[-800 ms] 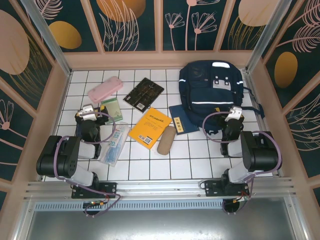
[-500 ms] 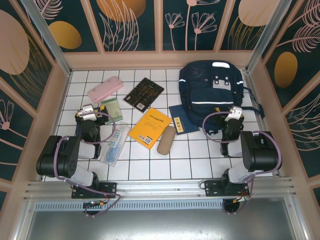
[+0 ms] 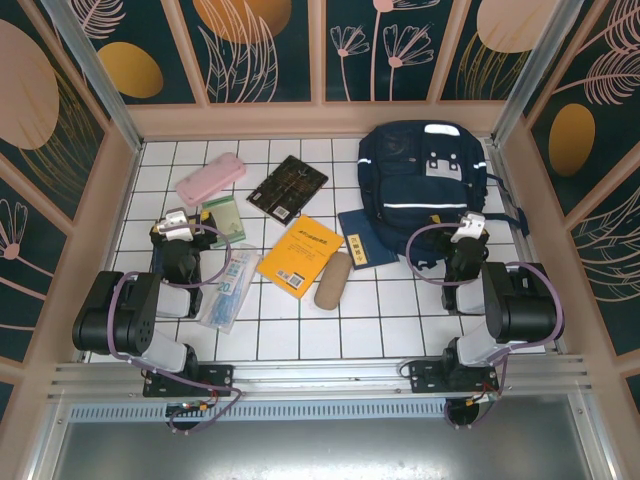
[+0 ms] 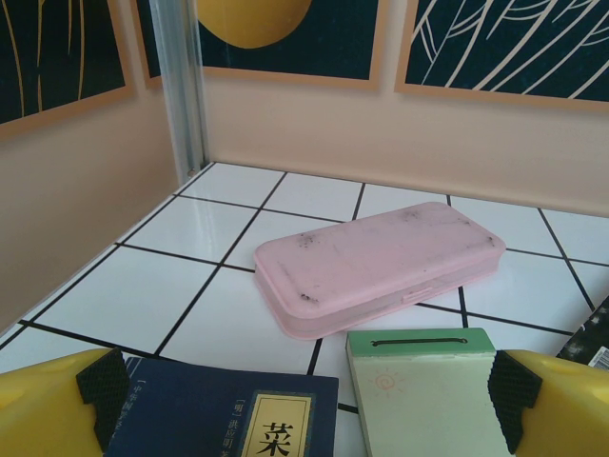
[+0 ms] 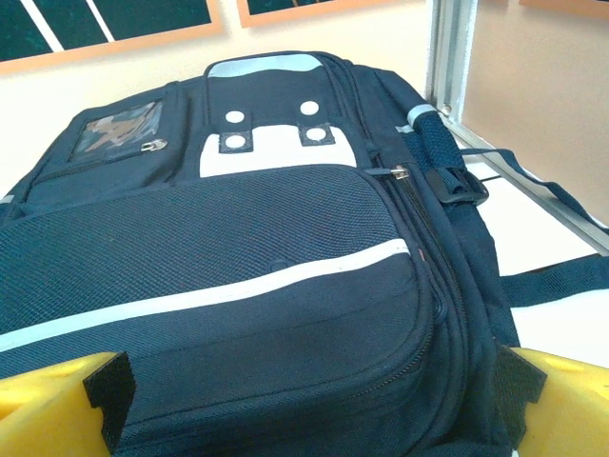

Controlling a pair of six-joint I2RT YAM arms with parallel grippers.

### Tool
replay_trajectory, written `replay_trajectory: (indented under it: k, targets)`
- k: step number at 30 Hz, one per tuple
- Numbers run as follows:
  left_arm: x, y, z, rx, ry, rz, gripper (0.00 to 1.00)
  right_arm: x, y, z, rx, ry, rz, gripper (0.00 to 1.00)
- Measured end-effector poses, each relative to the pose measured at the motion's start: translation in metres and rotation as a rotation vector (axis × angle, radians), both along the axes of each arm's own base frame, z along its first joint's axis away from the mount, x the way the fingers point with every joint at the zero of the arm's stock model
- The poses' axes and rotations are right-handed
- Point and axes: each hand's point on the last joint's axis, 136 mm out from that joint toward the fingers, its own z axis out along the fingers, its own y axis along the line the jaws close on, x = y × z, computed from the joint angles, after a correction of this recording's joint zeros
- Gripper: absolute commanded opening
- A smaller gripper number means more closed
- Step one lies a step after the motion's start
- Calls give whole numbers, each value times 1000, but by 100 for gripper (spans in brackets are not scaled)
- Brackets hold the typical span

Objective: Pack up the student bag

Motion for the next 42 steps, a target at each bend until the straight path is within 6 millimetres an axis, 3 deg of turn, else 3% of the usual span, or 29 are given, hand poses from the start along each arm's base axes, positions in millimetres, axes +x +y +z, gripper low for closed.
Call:
replay_trajectory:
  k: [3, 5, 9, 13, 16, 20, 28, 32, 35, 38, 42]
  targets:
    - [1, -1, 0, 3, 20, -3, 99, 1, 0, 1, 0, 4, 1, 99]
    - [7, 1, 11, 2, 35, 5, 99, 4, 0, 9, 0, 6, 0, 99]
    - [26, 7, 68, -62, -20, 54, 99, 15, -5, 45, 38, -29, -22, 99]
    - [33, 12, 128, -226, -71, 107, 99, 38, -27, 87, 176, -12, -96, 99]
    - [35, 9, 153, -321, -65, 98, 99, 49, -36, 104, 270, 11, -106, 99]
    - [32, -6, 142, -414, 11, 38, 99, 44, -21, 74, 360, 142, -69, 99]
    - [27, -38, 110, -536, 157, -98, 94, 32, 23, -34, 464, 535, 3, 99]
    - [25, -46, 105, -560, 189, -132, 94, 36, 47, -42, 455, 588, 38, 99]
    - [24, -53, 101, -575, 210, -154, 97, 35, 86, -45, 450, 617, 114, 99]
    - [23, -63, 99, -580, 226, -185, 96, 32, 138, -45, 449, 648, 212, 99]
    - [24, -87, 89, -600, 276, -241, 95, 24, 199, -43, 457, 696, 314, 99]
